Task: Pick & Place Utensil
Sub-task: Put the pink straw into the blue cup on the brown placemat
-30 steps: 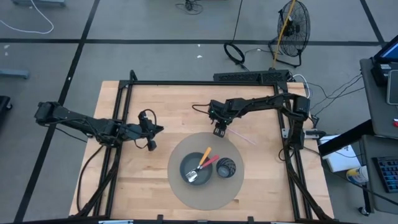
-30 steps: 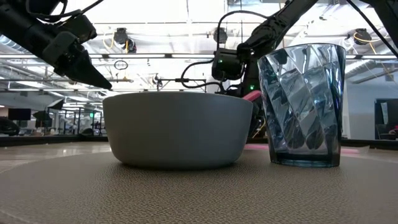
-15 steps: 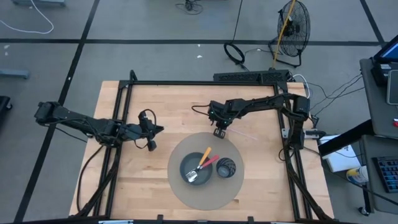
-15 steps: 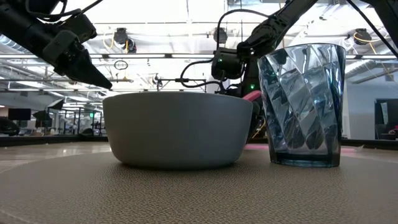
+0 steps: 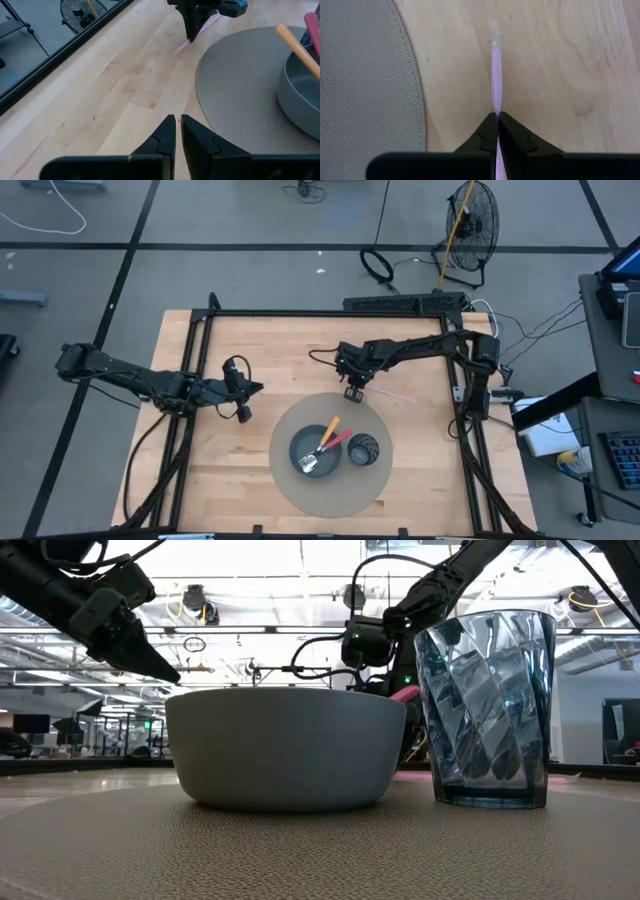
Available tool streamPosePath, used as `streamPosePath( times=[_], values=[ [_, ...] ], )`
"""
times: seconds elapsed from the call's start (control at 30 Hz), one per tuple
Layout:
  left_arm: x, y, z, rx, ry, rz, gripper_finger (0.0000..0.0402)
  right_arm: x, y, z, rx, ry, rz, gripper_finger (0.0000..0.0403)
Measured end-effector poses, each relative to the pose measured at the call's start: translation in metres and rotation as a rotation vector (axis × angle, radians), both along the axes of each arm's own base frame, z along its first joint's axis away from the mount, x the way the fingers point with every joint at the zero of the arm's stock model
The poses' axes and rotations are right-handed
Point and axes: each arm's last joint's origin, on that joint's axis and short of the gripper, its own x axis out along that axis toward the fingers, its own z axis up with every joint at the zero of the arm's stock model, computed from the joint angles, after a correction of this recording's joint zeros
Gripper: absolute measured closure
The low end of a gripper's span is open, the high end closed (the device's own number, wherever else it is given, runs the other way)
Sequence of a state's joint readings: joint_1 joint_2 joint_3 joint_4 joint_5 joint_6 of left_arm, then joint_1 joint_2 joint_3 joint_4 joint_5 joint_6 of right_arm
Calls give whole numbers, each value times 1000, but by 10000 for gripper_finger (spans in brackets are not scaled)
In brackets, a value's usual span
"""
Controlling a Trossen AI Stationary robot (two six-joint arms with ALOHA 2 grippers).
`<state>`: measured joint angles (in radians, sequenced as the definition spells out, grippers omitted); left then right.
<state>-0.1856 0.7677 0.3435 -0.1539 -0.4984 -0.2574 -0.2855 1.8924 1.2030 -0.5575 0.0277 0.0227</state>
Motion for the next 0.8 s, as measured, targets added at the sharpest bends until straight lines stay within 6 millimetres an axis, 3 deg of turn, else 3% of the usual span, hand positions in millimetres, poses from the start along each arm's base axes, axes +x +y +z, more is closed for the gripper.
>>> streamPosePath(
  times=[0.17,0.47,0.8],
  values=[
    [0,0,0,0,0,0,366,-4,0,16,-28,-38,8,402],
    [0,0,0,-12,-7,8,366,-12,3,73,-90,-248,33,402],
    [0,0,1,-17,-16,10,366,-34,14,143,-184,-530,66,403]
  ],
)
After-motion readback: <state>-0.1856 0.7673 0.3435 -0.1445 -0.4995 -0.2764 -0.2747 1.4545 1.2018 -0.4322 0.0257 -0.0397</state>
